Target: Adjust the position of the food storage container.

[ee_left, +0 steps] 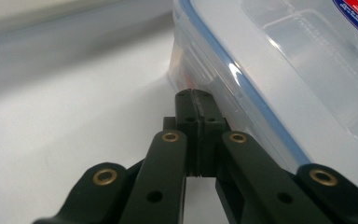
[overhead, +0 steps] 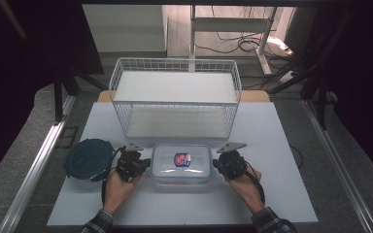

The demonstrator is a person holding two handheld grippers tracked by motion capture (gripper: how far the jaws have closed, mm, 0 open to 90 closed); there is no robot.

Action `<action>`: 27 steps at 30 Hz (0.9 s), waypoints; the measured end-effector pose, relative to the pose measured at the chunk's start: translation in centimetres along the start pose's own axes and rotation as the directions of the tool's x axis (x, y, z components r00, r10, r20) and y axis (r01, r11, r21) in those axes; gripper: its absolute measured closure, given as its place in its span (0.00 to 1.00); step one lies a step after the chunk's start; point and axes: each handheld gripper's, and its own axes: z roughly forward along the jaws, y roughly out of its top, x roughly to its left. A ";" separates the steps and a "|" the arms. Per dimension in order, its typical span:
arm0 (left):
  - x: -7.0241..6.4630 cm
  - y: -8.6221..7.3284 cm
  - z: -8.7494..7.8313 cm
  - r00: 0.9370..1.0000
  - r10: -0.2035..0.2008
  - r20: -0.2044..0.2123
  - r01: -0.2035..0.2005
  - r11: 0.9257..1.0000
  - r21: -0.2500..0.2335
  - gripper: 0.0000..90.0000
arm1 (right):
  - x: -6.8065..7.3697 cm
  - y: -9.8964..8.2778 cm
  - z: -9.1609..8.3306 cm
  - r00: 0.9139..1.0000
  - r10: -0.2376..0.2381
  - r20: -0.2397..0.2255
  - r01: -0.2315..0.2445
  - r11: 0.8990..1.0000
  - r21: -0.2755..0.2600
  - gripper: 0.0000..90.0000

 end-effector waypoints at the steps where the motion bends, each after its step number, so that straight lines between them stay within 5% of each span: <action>1: -0.2 -0.4 -0.3 1.000 -0.005 0.010 0.005 1.000 0.002 1.00 | 0.2 -0.2 -0.2 1.000 -0.001 -0.007 0.001 1.000 0.002 0.99; 5: 0.1 -1.2 -1.1 0.999 -0.015 0.051 0.015 1.000 0.001 1.00 | 0.9 -0.8 -0.9 0.999 -0.020 -0.027 0.020 1.000 0.005 0.99; 6: 0.3 -1.3 -1.8 1.000 0.001 0.023 0.000 1.000 -0.029 1.00 | 0.8 -0.9 -1.2 0.999 -0.006 -0.045 0.006 1.000 -0.005 0.96; 8: 0.3 -1.3 -2.4 1.000 0.014 -0.010 -0.014 0.999 -0.035 0.94 | 0.7 -0.9 -1.5 0.999 -0.002 -0.043 0.001 1.000 -0.015 0.94; 10: 0.5 -1.4 -3.4 0.999 0.024 -0.028 -0.025 0.998 -0.053 0.74 | 0.0 -1.3 -2.3 0.999 0.015 -0.040 -0.017 0.999 -0.049 0.87; 14: 0.7 -2.1 -4.6 0.998 0.055 0.017 -0.053 0.995 -0.086 0.44 | -1.0 -2.4 -4.2 0.996 0.042 -0.083 -0.052 0.991 -0.127 0.65; 16: 0.5 -2.5 -4.9 0.996 0.074 0.045 -0.069 0.993 -0.099 0.39 | -0.9 -2.5 -4.5 0.996 0.039 -0.086 -0.050 0.989 -0.138 0.59; 18: 0.3 -3.1 -5.1 0.994 0.103 0.045 -0.097 0.988 -0.116 0.22 | -0.7 -2.9 -5.1 0.996 0.018 -0.089 -0.032 0.986 -0.161 0.43; 21: 0.3 -3.9 -5.1 0.993 0.110 0.048 -0.105 0.990 -0.097 0.13 | -0.8 -3.8 -5.1 0.997 0.011 -0.070 -0.023 0.983 -0.183 0.11; 24: 0.7 -4.2 -5.1 0.993 0.091 0.077 -0.084 0.992 -0.093 0.08 | -1.6 -4.4 -4.5 0.998 0.052 -0.033 -0.056 0.988 -0.146 0.04; 27: 0.6 -4.1 -5.2 0.993 0.100 0.069 -0.094 0.991 -0.094 0.06 | -2.0 -4.5 -4.4 0.995 0.090 -0.053 -0.097 0.982 -0.160 0.02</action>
